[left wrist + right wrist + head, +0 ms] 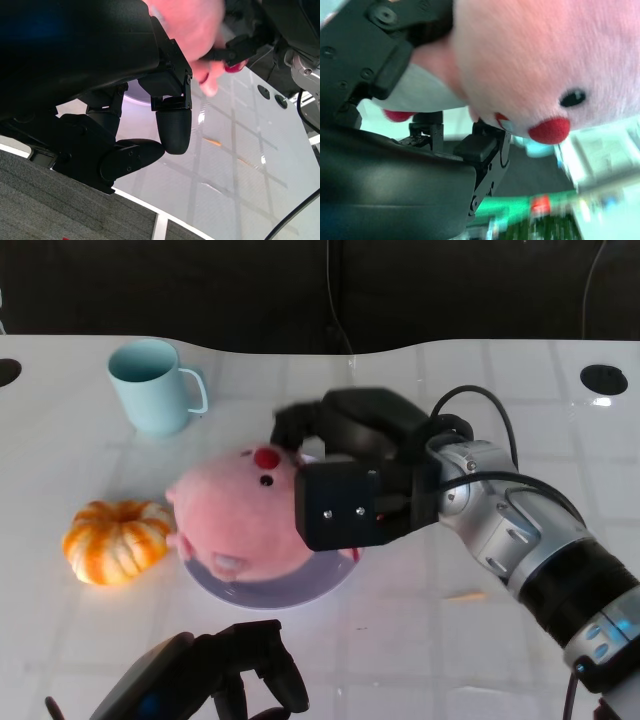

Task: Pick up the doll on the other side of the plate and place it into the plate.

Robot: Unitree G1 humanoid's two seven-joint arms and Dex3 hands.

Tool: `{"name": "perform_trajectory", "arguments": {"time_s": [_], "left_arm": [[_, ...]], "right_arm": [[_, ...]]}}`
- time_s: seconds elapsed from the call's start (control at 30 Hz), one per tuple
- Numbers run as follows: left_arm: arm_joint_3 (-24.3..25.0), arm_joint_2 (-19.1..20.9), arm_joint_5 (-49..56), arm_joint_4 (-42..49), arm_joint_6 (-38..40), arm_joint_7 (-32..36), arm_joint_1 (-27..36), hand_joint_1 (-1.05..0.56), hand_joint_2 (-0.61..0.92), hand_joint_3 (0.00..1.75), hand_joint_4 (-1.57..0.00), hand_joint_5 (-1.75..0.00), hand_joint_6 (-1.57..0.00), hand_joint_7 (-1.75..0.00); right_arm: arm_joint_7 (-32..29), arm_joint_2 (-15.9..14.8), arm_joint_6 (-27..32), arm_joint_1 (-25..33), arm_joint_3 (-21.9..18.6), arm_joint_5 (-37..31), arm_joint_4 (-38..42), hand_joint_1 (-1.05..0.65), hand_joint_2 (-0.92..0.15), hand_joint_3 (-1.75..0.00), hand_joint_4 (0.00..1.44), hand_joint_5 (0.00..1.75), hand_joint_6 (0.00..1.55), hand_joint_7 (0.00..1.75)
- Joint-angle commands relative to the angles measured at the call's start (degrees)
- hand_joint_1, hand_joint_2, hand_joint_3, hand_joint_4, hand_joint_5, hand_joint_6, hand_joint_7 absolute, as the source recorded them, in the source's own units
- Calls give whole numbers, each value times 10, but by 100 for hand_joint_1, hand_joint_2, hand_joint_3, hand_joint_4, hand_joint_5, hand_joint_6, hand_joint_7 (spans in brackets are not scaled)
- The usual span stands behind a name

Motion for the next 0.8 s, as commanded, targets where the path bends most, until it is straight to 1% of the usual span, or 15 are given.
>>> {"name": "perform_trajectory", "arguments": {"time_s": [0.03, 0.07, 0.13, 0.23, 0.4, 0.5, 0.6, 0.67, 0.8], "left_arm": [[5, 5, -1, -3, 2, 5, -3, -25, 65, 85, -63, -175, -64, -136], [5, 5, -2, -4, 4, 4, -3, -25, 65, 85, -63, -175, -64, -136], [5, 5, -1, -6, 6, 3, -3, -25, 65, 85, -63, -175, -64, -136], [6, 7, -2, -6, 6, 2, -3, -26, 64, 86, -63, -175, -64, -136], [5, 8, 2, -7, 13, 0, -5, -27, 65, 86, -62, -175, -64, -136], [6, 9, -1, -1, 2, 3, -6, -26, 64, 85, -63, -175, -64, -136], [6, 8, -4, 0, 5, 2, -6, -26, 65, 85, -63, -175, -64, -136], [5, 9, -2, 0, 5, 2, -6, -26, 65, 85, -63, -175, -63, -136], [3, 9, 2, 0, 5, 4, -6, -26, 66, 84, -63, -175, -63, -135]], "right_arm": [[87, -21, 17, -20, 0, 20, -29, -52, -91, -16, 40, 35, 43, 2], [106, -24, 21, -19, -2, 25, -35, -55, -92, -15, 35, 29, 37, 1], [126, -31, 20, -13, -3, 29, -46, -62, -92, -12, 28, 22, 28, 0], [148, -39, 23, -7, -2, 32, -64, -69, -92, -11, 23, 18, 23, 0], [178, -56, 41, 3, -11, 40, -107, -73, -92, -11, 22, 17, 20, 0], [183, -73, 49, 11, -15, 38, -143, -78, -92, -13, 23, 17, 15, 0], [182, -86, 49, 23, -26, 46, -174, -80, -92, -13, 21, 16, 11, 0], [174, -95, 41, 32, -33, 47, -192, -82, -92, -13, 21, 16, 11, 0], [174, -127, 50, 64, -54, 49, -266, -81, -92, -16, 25, 20, 15, 2]]}}
